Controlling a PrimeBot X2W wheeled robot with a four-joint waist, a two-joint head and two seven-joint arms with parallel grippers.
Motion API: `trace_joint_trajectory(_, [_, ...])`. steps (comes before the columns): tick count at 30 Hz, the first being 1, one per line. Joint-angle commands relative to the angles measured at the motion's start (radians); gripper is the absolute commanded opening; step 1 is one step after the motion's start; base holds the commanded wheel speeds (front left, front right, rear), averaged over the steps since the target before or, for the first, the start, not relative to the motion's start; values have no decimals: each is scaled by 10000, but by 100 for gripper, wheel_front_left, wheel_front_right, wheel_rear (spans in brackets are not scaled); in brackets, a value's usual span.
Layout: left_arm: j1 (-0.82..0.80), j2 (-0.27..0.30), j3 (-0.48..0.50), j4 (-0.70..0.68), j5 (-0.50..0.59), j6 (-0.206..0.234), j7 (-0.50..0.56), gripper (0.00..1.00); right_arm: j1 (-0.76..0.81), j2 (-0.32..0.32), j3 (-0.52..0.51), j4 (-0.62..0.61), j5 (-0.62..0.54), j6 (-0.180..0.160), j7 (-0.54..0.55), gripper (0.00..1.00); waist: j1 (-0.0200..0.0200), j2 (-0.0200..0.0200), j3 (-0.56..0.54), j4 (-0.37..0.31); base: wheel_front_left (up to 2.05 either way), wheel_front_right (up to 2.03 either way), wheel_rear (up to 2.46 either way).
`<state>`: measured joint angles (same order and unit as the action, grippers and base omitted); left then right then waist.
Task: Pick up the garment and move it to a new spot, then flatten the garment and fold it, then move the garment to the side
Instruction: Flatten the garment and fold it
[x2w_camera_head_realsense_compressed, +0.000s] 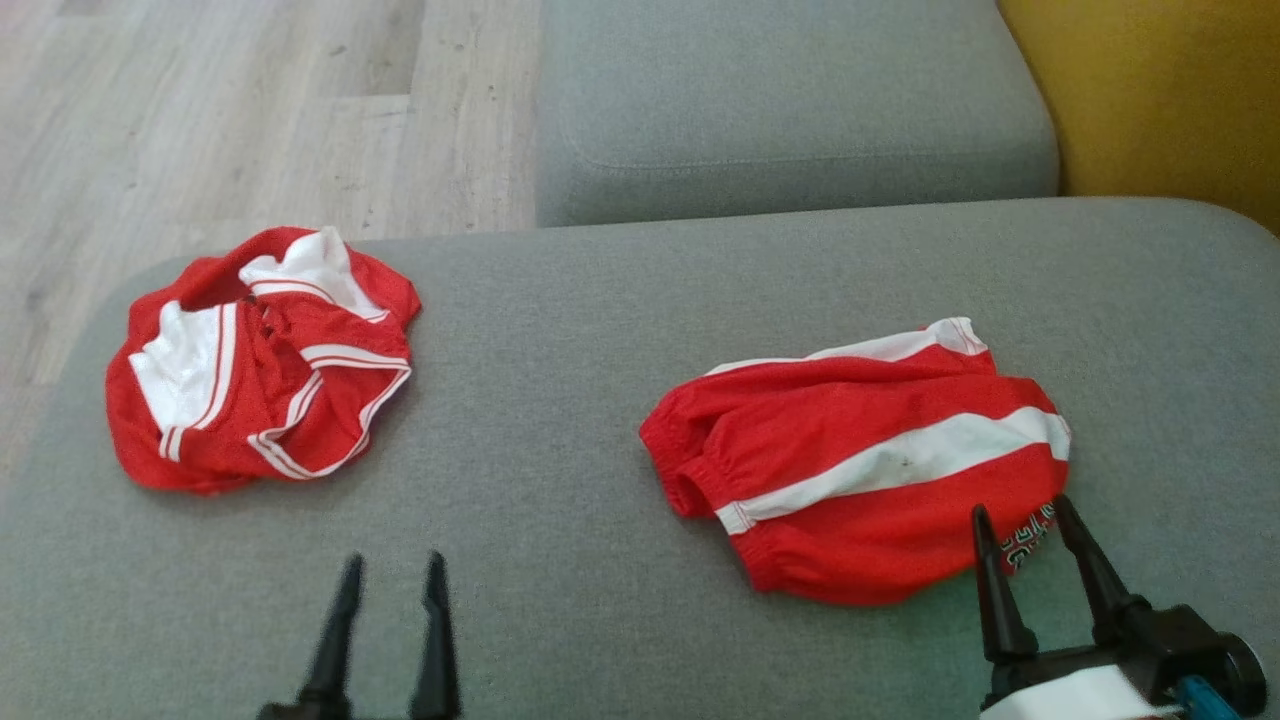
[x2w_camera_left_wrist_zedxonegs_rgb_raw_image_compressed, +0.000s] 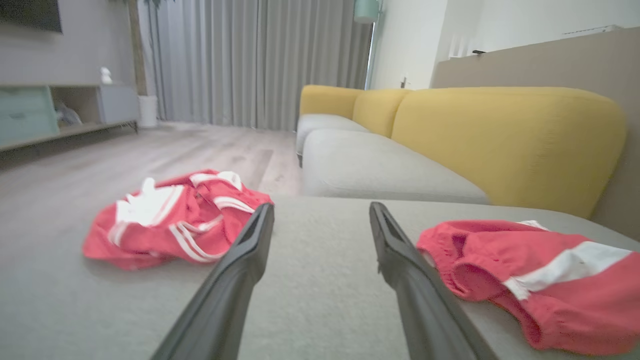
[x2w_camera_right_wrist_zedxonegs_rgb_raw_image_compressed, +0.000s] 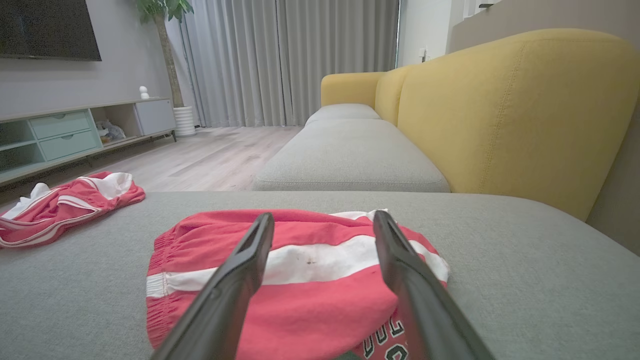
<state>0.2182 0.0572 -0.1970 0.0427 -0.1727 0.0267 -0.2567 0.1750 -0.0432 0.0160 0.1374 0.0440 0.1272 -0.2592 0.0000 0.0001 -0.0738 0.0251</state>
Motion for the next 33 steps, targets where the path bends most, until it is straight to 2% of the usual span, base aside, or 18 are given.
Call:
trace_joint_trajectory(1, [-393, -69, 25, -31, -441, -199, -51, 100, -426, -70, 300, -363, -8, 35, -26, 100, 0, -1, 98, -93, 0, 0, 0])
trace_joint_trajectory(7, [-1152, -70, -1146, 1258, -2165, -858, -51, 100, -625, -70, 441, -345, -135, 35, -26, 100, 0, -1, 452, -638, 0, 0, 0])
trace_joint_trajectory(12, [-2027, -70, -2683, 2566, -3992, -1341, -51, 100, -782, -70, 499, -388, -219, 35, -26, 100, 0, -1, 731, -1336, 0, 0, 0])
trace_joint_trajectory(13, [-2027, -70, -2683, 2566, -3992, -1341, -51, 100, -782, -70, 499, -388, -219, 35, -26, 100, 0, -1, 731, -1336, 0, 0, 0])
trace_joint_trajectory(21, [-3442, -70, -4088, 4080, -6446, -1544, -43, 100, -906, -70, 549, -438, -277, 35, -26, 100, 0, -1, 1081, -2459, 0, 0, 0])
trace_joint_trajectory(25, [-4040, -70, -4358, 4599, -7026, -1565, -46, 100, -1020, -70, 605, -508, -320, 35, -26, 100, 0, -1, 1367, -2925, 0, 0, 0])
trace_joint_trajectory(33, [-4739, 52, -4505, 4967, -7364, -1572, -49, 100, -1237, -70, 571, -586, -313, 35, -26, 100, 0, -1, 1822, -3492, 0, 0, 0])
